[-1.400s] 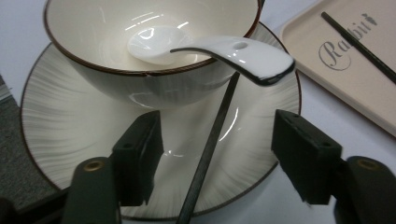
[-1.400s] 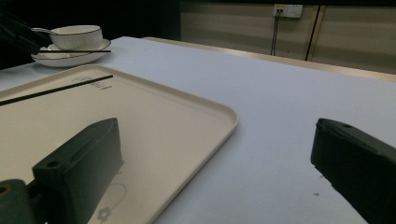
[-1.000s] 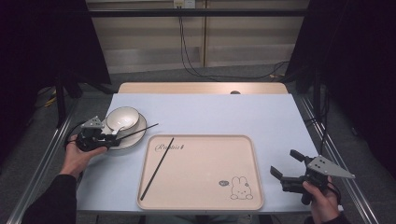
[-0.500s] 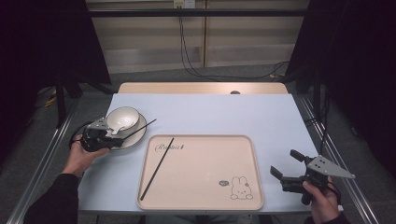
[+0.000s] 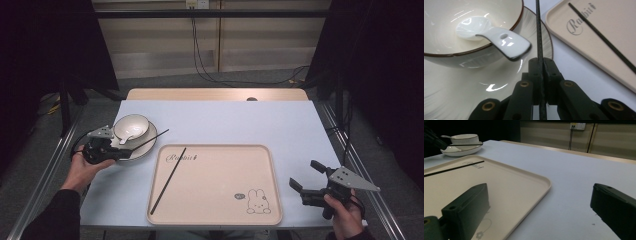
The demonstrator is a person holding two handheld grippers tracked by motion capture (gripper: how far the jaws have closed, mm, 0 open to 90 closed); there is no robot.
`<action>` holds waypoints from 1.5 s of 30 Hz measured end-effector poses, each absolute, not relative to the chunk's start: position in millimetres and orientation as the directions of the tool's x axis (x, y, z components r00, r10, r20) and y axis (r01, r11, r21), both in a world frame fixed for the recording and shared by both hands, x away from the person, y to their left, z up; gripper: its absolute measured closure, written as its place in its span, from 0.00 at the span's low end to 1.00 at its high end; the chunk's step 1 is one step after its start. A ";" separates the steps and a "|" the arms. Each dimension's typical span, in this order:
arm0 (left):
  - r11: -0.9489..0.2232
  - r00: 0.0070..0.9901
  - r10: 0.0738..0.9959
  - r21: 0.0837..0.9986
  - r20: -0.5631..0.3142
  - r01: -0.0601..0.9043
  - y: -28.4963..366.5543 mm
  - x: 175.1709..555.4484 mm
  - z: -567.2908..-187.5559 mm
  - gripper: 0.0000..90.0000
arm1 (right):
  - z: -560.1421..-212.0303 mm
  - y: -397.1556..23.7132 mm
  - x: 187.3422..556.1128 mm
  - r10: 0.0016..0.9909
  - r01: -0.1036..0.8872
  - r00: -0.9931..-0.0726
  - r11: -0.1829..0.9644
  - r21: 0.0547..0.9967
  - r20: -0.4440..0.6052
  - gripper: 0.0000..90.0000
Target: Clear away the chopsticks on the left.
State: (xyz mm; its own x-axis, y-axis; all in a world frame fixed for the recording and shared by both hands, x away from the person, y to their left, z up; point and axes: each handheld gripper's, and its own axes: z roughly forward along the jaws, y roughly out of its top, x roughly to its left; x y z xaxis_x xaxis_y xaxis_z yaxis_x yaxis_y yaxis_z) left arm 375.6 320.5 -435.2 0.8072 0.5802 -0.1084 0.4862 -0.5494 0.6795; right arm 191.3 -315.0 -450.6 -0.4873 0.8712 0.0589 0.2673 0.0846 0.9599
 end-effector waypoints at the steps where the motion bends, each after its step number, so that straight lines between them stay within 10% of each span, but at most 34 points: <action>1: -0.536 0.805 0.580 0.685 -0.126 0.493 320.3 373.2 -434.3 0.95 | -450.6 -315.0 191.3 0.871 0.268 -0.487 0.085 0.960 0.059 0.02; 45: -0.318 0.683 0.686 0.740 -0.251 0.592 269.6 310.3 -407.3 0.95 | -450.5 -314.3 191.9 0.869 0.266 -0.492 0.085 0.960 0.060 0.02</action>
